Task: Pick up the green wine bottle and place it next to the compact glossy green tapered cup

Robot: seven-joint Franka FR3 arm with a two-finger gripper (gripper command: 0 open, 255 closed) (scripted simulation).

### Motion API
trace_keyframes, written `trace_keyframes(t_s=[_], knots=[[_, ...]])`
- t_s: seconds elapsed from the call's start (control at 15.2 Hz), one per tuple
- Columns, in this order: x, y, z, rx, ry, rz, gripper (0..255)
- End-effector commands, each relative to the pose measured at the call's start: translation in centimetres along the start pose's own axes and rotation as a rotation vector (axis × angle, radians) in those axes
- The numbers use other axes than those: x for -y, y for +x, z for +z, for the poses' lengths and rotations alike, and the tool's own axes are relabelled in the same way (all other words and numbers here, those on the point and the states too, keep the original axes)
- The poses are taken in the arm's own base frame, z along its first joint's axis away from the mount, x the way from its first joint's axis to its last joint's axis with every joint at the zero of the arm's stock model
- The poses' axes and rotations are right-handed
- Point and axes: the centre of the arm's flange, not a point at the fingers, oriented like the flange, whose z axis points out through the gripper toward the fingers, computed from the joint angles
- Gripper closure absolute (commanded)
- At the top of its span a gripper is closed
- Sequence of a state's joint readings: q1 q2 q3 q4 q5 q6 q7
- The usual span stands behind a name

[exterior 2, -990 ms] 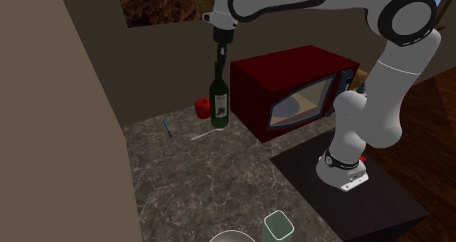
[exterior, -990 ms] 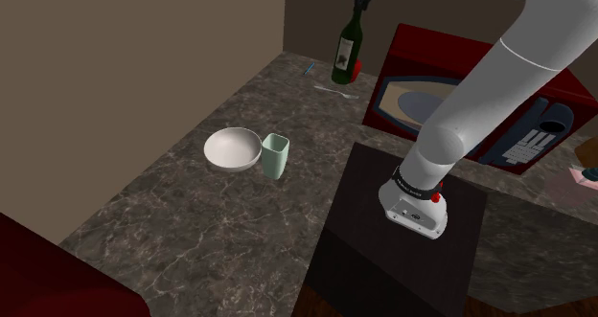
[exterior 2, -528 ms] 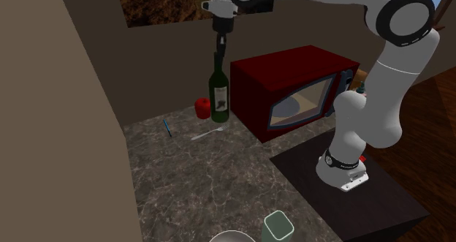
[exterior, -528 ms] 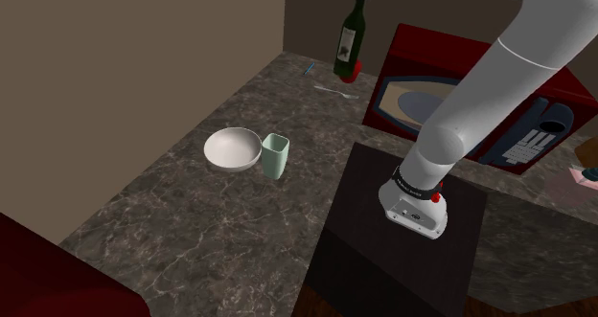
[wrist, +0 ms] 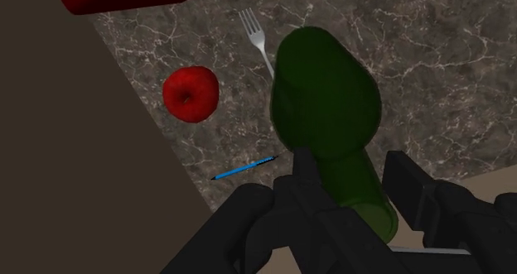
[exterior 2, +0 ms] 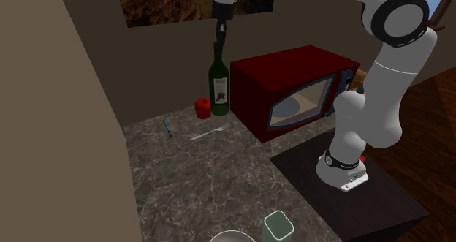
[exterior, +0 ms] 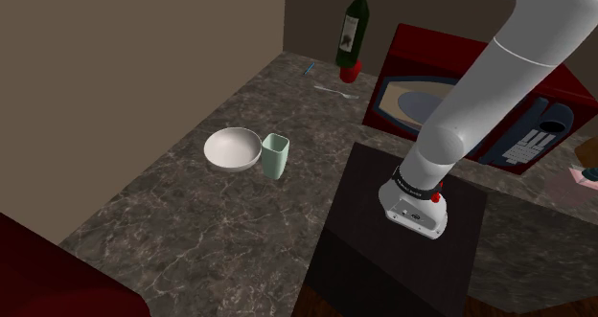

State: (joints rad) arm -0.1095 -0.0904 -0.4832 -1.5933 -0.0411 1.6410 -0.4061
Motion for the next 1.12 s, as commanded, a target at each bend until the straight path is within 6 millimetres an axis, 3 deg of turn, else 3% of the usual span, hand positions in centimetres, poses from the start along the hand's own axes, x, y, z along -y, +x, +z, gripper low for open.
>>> trace_keyframes(t_s=[0.0, 0.13, 1.06], knots=[[0.1, 0.1, -1.1, 0.0, 0.0, 0.0, 255], [0.0, 0.2, -1.9, 0.0, 0.0, 0.0, 255], [17.2, -6.4, -3.6, 0.0, 0.0, 0.0, 255]])
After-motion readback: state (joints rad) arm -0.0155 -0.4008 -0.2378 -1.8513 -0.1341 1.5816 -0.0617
